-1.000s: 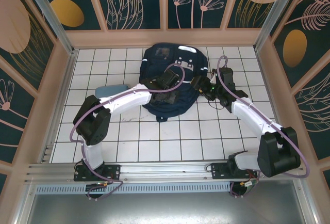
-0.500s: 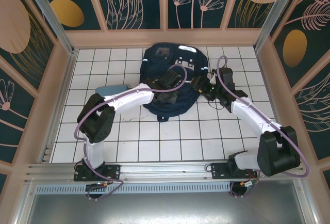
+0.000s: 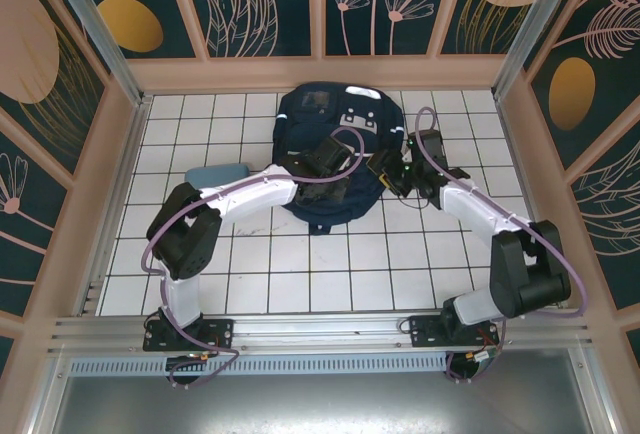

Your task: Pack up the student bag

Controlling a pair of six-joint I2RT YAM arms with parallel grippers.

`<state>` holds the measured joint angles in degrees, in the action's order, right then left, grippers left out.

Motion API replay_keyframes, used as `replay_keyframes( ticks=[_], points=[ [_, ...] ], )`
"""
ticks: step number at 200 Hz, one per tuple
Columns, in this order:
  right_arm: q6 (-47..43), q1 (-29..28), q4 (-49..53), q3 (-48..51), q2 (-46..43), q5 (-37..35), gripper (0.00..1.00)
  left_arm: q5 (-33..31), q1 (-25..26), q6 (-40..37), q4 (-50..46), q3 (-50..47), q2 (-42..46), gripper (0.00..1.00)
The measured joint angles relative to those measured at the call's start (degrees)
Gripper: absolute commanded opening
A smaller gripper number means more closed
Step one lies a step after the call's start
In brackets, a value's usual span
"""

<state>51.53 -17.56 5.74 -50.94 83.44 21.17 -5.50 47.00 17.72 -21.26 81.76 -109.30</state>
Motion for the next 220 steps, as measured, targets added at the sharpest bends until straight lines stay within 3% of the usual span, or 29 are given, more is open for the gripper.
replay_keyframes(
  ticks=[58, 116, 178, 220],
  points=[
    [1.40, 0.00, -1.51, -2.99, 5.20, 0.74, 0.24, 0.44, 0.00, 0.09, 1.07, -1.88, 2.21, 0.00],
    [1.18, 0.00, -1.18, -4.72, 7.10, 1.84, 0.06, -2.62, 0.00, 0.98, 0.39, -2.97, 4.37, 0.00],
    [-0.59, -0.11, 1.62, -7.10, 7.87, 1.03, 0.04, -7.13, -0.20, 3.41, -0.61, -5.03, 6.75, 0.00],
    [-0.72, -0.11, 2.23, -7.19, 7.87, 0.00, 0.03, -8.76, -3.08, 5.44, -1.53, -9.38, 9.99, 0.00]
  ],
)
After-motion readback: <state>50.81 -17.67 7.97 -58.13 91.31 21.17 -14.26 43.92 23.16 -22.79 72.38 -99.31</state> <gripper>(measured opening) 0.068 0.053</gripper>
